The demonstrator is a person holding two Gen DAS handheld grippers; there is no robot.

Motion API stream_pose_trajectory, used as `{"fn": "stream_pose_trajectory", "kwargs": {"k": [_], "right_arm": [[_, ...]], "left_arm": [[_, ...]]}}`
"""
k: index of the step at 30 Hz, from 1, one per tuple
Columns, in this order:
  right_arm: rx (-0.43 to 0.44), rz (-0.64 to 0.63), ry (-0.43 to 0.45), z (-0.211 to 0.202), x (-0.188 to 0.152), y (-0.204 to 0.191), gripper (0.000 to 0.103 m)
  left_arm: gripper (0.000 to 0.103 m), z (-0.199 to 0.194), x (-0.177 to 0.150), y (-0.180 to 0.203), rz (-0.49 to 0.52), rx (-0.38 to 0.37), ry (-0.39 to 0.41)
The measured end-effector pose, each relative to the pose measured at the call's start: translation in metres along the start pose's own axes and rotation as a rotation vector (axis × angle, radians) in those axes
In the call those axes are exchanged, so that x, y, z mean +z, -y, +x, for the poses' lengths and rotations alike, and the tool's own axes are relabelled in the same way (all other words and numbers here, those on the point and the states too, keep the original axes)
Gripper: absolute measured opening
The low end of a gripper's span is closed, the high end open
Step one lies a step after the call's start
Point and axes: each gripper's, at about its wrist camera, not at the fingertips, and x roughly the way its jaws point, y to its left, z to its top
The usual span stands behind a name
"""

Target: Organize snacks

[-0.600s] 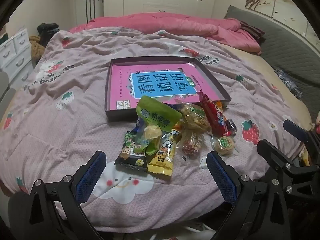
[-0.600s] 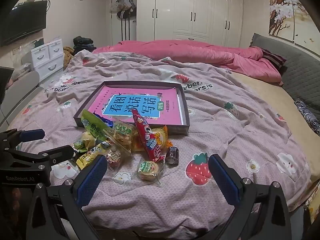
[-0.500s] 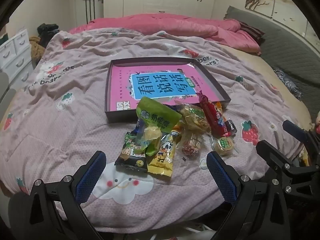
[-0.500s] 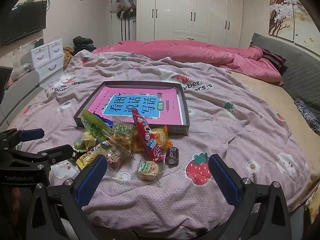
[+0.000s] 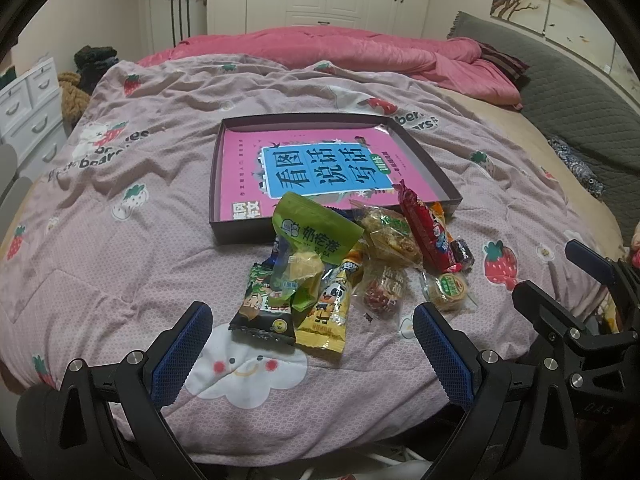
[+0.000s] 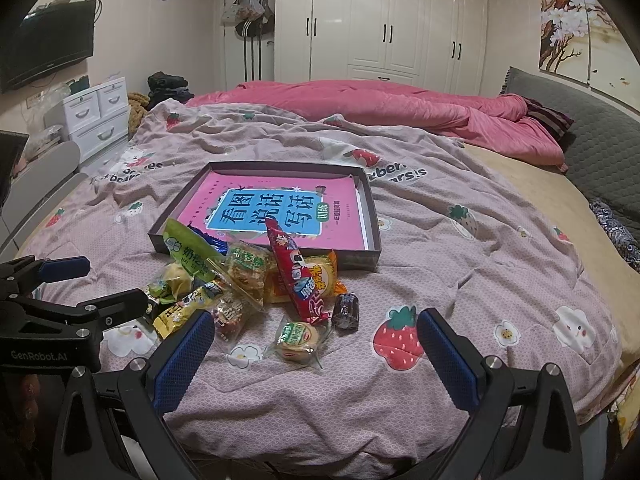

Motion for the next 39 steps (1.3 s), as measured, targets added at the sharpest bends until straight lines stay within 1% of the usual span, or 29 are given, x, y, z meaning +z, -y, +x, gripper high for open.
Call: {"fn": "stream_pose_trajectory", "kwargs": {"k": [12, 19, 22, 26, 28, 31, 34, 36, 39], "right_arm": [[-0.001, 0.0, -0.004, 0.006, 0.0, 0.001, 0.102], [0.005, 0.011, -0.004, 0.001, 0.001, 0.005, 0.102], [0.004, 0.011, 0.001, 0.006, -0.001, 0.002, 0.102], [0.023, 0.03, 0.022, 0.008, 0.0, 0.009, 0.102], [0.015, 0.02, 0.013, 0.009, 0.0, 0.009, 0.102], [0.023, 0.031, 0.025, 0.009, 0.0, 0.008, 0.102], [0.023, 0.026, 0.013, 0.011, 0.0, 0.008, 0.102], [0.015, 0.012, -0.012, 0.015, 0.001, 0.008, 0.102], [0.02, 0.009, -0.02, 0.018, 0.001, 0.008, 0.102]], "left_arm": [[0.1, 0.003, -0.001, -0.002, -0.002, 0.0, -0.008], [0.1, 0.004, -0.001, -0.003, -0.005, 0.001, -0.011], [0.1, 0.004, -0.001, -0.004, -0.009, 0.002, -0.014], [0.1, 0.006, 0.0, -0.005, -0.016, 0.001, -0.02], [0.1, 0.007, 0.0, -0.007, -0.023, 0.001, -0.022], [0.1, 0.01, 0.001, -0.01, -0.033, -0.003, -0.029], [0.1, 0.013, 0.003, -0.016, -0.049, -0.002, -0.038], [0.1, 0.016, 0.003, -0.02, -0.064, 0.0, -0.045], [0.1, 0.022, 0.005, -0.027, -0.084, 0.005, -0.06]]}}
